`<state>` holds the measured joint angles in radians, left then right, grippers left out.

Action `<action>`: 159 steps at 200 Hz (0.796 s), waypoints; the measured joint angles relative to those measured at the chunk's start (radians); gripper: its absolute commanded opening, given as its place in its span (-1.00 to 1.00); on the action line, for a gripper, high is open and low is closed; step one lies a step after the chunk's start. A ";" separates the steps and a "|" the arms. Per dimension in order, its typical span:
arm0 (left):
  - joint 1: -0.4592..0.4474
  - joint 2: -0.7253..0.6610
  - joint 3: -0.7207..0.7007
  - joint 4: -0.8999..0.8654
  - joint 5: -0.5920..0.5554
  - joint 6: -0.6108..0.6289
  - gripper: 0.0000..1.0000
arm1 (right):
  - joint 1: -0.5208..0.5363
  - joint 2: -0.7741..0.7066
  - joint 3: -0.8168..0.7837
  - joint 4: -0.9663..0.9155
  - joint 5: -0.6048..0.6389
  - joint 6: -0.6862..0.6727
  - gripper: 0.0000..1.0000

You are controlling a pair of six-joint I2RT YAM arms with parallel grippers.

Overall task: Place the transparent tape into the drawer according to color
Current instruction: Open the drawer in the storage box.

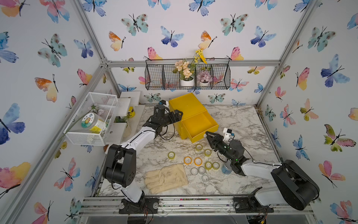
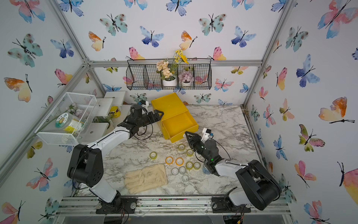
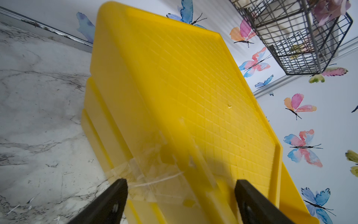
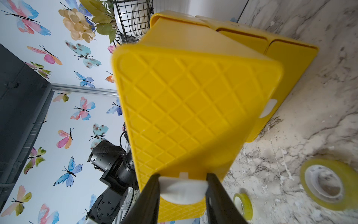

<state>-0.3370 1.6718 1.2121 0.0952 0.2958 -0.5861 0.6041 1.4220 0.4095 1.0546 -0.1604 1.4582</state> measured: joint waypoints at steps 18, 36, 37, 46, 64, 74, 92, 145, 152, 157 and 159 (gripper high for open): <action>-0.001 0.000 0.000 0.000 0.000 -0.001 0.85 | 0.000 0.003 -0.003 0.001 -0.005 -0.008 0.33; -0.001 0.000 0.000 -0.001 0.000 -0.001 0.87 | 0.000 -0.004 -0.006 -0.010 -0.005 -0.017 0.48; -0.001 0.000 0.000 -0.001 0.000 -0.001 0.87 | 0.000 -0.005 -0.006 -0.013 -0.004 -0.020 0.49; -0.001 0.000 0.000 -0.001 0.000 -0.001 0.88 | 0.000 -0.018 -0.006 -0.032 -0.004 -0.027 0.50; -0.001 0.000 0.000 -0.003 -0.001 -0.001 0.91 | 0.000 -0.063 -0.006 -0.083 -0.003 -0.046 0.51; -0.001 -0.002 0.000 -0.006 -0.002 0.001 0.97 | 0.000 -0.099 -0.006 -0.115 -0.002 -0.061 0.51; -0.003 -0.013 0.000 -0.029 -0.002 -0.001 0.97 | 0.000 -0.174 -0.006 -0.197 0.001 -0.093 0.50; -0.008 -0.202 -0.133 -0.101 -0.003 -0.002 0.97 | 0.000 -0.431 0.031 -0.645 0.044 -0.307 0.48; -0.010 -0.241 -0.160 -0.110 -0.007 -0.002 0.97 | 0.000 -0.457 0.047 -0.711 0.053 -0.346 0.47; -0.014 -0.272 -0.179 -0.121 -0.012 -0.002 0.97 | 0.000 -0.473 0.058 -0.752 0.058 -0.374 0.47; -0.016 -0.282 -0.185 -0.123 -0.012 -0.002 0.97 | 0.000 -0.480 0.062 -0.769 0.059 -0.385 0.46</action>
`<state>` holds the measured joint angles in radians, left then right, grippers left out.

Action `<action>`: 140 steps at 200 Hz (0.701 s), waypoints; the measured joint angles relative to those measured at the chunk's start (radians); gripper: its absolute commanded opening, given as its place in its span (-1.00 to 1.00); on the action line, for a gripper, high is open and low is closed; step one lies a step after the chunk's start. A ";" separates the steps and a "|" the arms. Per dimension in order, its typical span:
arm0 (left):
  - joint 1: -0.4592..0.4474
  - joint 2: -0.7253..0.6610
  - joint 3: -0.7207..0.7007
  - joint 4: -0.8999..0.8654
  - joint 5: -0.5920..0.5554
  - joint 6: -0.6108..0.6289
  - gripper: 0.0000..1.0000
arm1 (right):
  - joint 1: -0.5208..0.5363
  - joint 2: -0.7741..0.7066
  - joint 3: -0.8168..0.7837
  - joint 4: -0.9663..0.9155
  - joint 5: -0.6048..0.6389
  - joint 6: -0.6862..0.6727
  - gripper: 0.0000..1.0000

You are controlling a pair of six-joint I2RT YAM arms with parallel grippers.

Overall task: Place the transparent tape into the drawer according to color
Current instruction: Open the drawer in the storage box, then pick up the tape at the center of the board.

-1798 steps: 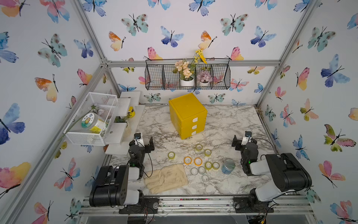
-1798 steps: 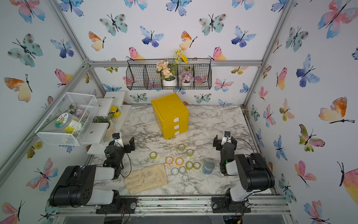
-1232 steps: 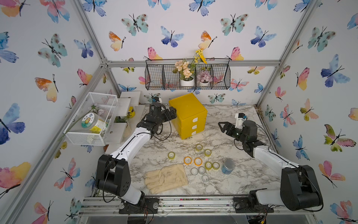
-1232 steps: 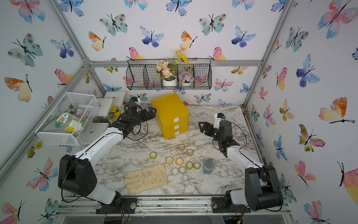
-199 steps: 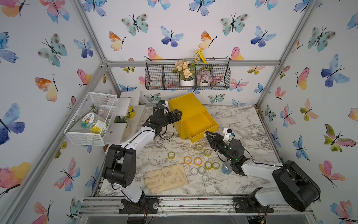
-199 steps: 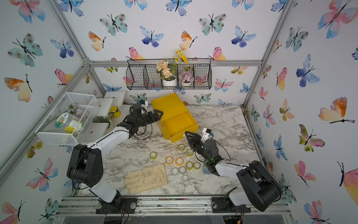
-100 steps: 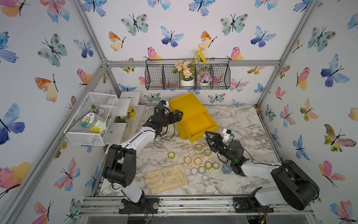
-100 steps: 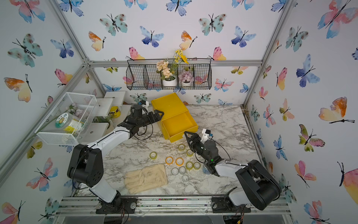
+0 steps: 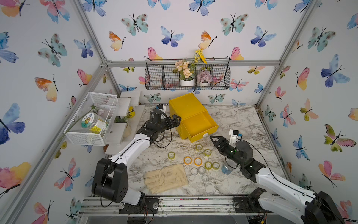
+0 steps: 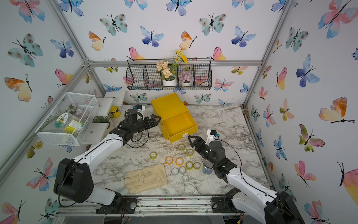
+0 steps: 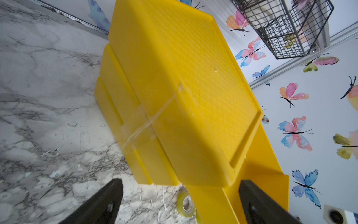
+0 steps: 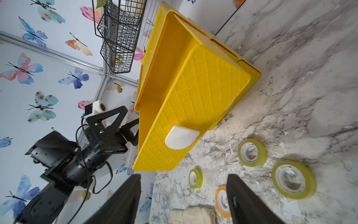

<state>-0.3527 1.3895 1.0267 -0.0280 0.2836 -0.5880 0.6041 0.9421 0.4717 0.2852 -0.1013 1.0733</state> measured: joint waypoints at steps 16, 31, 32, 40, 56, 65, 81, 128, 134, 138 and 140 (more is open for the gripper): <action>-0.027 -0.089 -0.052 -0.039 -0.029 0.005 0.97 | 0.000 -0.040 0.035 -0.123 0.005 -0.101 0.41; -0.079 -0.170 -0.101 -0.084 -0.076 0.012 0.97 | 0.000 -0.046 0.058 -0.209 -0.001 -0.181 0.37; -0.082 -0.175 -0.105 -0.086 -0.079 0.013 0.97 | 0.000 -0.045 0.060 -0.218 -0.003 -0.188 0.36; -0.111 -0.211 -0.132 -0.101 -0.097 0.015 0.97 | 0.000 -0.036 0.067 -0.254 -0.015 -0.225 0.34; -0.175 -0.312 -0.227 -0.130 -0.136 0.013 0.97 | 0.002 0.003 0.076 -0.325 -0.062 -0.302 0.29; -0.200 -0.364 -0.278 -0.145 -0.147 0.005 0.97 | 0.006 0.029 0.076 -0.357 -0.089 -0.335 0.27; -0.224 -0.460 -0.381 -0.168 -0.164 -0.023 0.97 | 0.021 0.076 0.076 -0.418 -0.131 -0.394 0.25; -0.350 -0.641 -0.569 -0.209 -0.225 -0.127 0.97 | 0.133 0.134 0.068 -0.530 -0.161 -0.497 0.25; -0.370 -0.649 -0.581 -0.211 -0.237 -0.138 0.97 | 0.154 0.140 0.067 -0.541 -0.159 -0.504 0.25; -0.383 -0.653 -0.588 -0.214 -0.246 -0.147 0.97 | 0.170 0.146 0.067 -0.547 -0.154 -0.510 0.25; -0.388 -0.654 -0.591 -0.215 -0.248 -0.151 0.97 | 0.178 0.150 0.067 -0.549 -0.154 -0.510 0.25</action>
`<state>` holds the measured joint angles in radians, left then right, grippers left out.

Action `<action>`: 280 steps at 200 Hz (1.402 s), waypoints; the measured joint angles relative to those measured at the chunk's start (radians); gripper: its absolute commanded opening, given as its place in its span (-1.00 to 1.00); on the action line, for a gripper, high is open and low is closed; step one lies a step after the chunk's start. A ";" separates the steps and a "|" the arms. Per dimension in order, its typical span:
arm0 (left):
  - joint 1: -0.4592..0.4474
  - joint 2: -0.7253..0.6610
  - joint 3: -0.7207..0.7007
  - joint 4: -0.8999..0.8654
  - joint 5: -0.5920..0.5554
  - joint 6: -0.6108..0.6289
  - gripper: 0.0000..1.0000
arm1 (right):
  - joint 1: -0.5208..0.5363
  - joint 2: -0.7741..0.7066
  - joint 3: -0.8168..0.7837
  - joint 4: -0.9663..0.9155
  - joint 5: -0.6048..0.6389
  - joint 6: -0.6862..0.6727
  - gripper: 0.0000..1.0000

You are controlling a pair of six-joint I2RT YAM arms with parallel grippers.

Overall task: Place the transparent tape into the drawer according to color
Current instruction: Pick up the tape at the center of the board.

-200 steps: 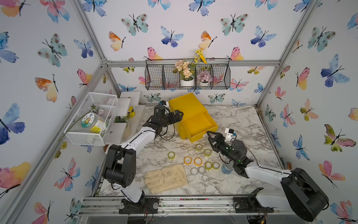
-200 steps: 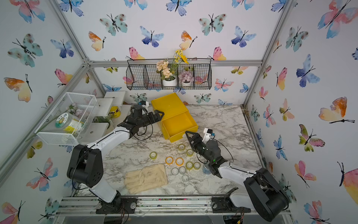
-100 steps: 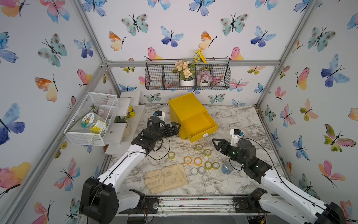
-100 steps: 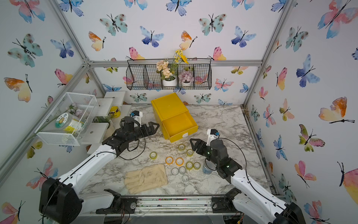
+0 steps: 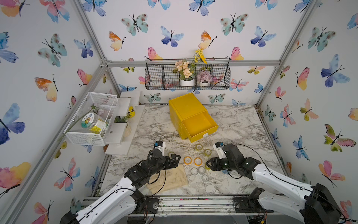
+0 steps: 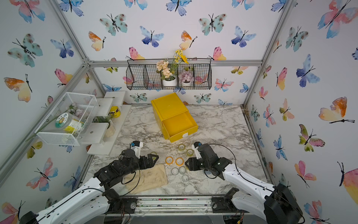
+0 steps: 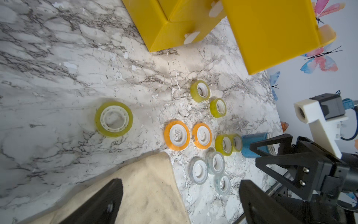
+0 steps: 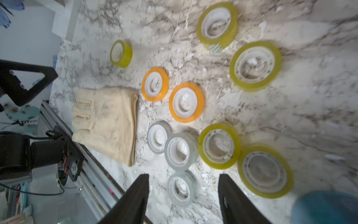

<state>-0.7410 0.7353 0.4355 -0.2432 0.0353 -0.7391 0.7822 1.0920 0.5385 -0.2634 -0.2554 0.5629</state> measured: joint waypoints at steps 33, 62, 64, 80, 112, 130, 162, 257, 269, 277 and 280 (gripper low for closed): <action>-0.027 0.000 -0.015 -0.006 -0.041 -0.030 0.97 | 0.131 0.078 0.000 -0.035 0.055 -0.023 0.28; -0.027 0.000 -0.013 -0.013 -0.067 -0.035 0.97 | 0.232 0.155 0.021 -0.086 0.135 -0.034 0.33; -0.027 0.000 -0.012 -0.014 -0.068 -0.035 0.97 | 0.235 0.158 0.024 -0.089 0.139 -0.034 0.34; -0.027 0.000 -0.010 -0.022 -0.079 -0.036 0.97 | 0.273 0.202 0.055 -0.105 0.181 -0.038 0.35; -0.027 0.000 -0.010 -0.032 -0.086 -0.036 0.97 | 0.327 0.256 0.106 -0.117 0.242 -0.042 0.35; -0.027 0.000 -0.010 -0.032 -0.086 -0.037 0.97 | 0.348 0.287 0.137 -0.130 0.275 -0.044 0.34; -0.027 0.000 -0.011 -0.032 -0.086 -0.037 0.97 | 0.389 0.347 0.184 -0.175 0.335 -0.051 0.32; -0.027 0.000 -0.023 -0.031 -0.086 -0.040 0.97 | 0.438 0.423 0.208 -0.228 0.398 -0.051 0.14; -0.027 0.000 -0.024 -0.031 -0.086 -0.042 0.97 | 0.439 0.423 0.209 -0.227 0.398 -0.051 0.11; -0.027 0.000 -0.026 -0.031 -0.086 -0.044 0.97 | 0.440 0.424 0.209 -0.227 0.398 -0.051 0.06; -0.027 0.000 -0.026 -0.031 -0.086 -0.044 0.97 | 0.441 0.425 0.209 -0.227 0.398 -0.051 0.05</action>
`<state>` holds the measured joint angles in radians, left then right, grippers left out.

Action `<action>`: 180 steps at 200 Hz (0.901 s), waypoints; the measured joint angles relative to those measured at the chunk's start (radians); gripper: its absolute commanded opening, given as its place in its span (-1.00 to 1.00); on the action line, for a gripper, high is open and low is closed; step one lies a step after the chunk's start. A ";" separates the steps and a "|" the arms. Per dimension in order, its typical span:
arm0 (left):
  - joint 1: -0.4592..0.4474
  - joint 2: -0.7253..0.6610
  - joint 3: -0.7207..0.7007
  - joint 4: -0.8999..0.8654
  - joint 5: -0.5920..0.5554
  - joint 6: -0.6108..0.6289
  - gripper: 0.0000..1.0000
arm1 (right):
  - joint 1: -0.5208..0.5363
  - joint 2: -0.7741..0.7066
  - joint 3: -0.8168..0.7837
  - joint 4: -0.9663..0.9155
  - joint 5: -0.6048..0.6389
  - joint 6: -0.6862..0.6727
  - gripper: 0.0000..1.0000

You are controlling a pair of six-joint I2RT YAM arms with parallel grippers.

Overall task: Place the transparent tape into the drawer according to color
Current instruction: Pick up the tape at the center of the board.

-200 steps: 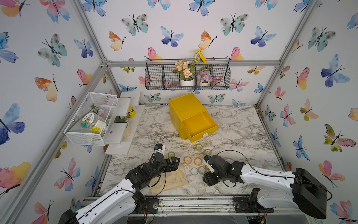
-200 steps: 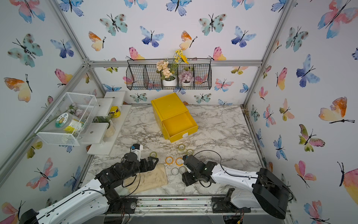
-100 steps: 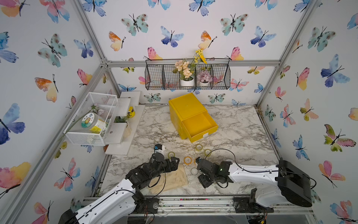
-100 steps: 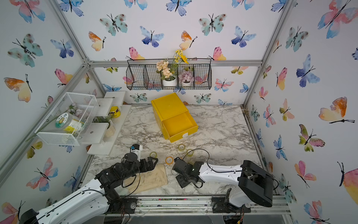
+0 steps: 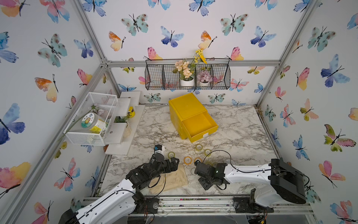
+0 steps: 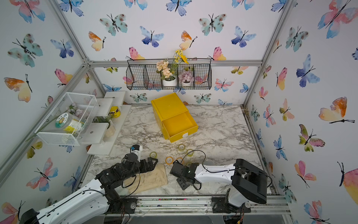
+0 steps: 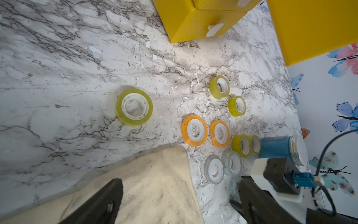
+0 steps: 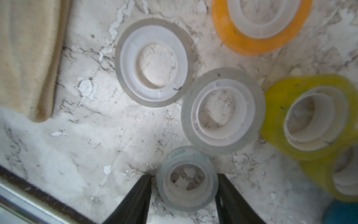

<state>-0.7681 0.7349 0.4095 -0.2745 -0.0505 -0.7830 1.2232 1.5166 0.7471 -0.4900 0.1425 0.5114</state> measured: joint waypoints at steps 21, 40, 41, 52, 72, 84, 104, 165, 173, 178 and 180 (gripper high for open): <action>0.000 0.000 -0.002 0.000 0.000 -0.003 0.97 | 0.000 0.003 0.001 0.005 0.000 0.000 -0.01; 0.000 0.000 -0.005 0.000 0.000 -0.004 0.97 | 0.000 0.003 0.001 0.006 0.000 0.001 -0.04; 0.000 0.000 -0.005 0.000 0.000 -0.004 0.97 | 0.000 0.003 0.001 0.006 0.000 0.001 -0.04; 0.000 0.000 -0.006 0.000 0.000 -0.004 0.97 | 0.000 0.003 0.001 0.006 0.000 0.001 -0.05; 0.000 0.000 -0.010 0.000 0.000 -0.004 0.97 | 0.000 -0.001 0.001 0.006 0.000 0.001 -0.09; 0.000 0.000 -0.010 0.000 0.000 -0.004 0.97 | 0.000 -0.010 0.001 0.006 0.000 0.000 -0.10; 0.000 -0.001 -0.011 0.000 0.000 -0.005 0.97 | 0.000 -0.058 0.001 0.014 -0.010 -0.008 -0.13; 0.000 -0.009 -0.039 0.004 0.000 -0.010 0.97 | -0.001 -0.254 0.041 0.035 -0.065 -0.059 -0.16; 0.000 -0.010 -0.040 0.004 0.000 -0.011 0.97 | -0.005 -0.279 0.060 0.033 -0.068 -0.065 -0.16; 0.000 -0.011 -0.039 0.004 0.000 -0.011 0.97 | -0.008 -0.291 0.071 0.033 -0.069 -0.069 -0.16; 0.000 -0.011 -0.040 0.005 0.000 -0.011 0.97 | -0.010 -0.298 0.077 0.031 -0.069 -0.071 -0.16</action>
<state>-0.7681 0.7242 0.3698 -0.2699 -0.0502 -0.7937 1.2137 1.2186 0.8238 -0.4587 0.0738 0.4400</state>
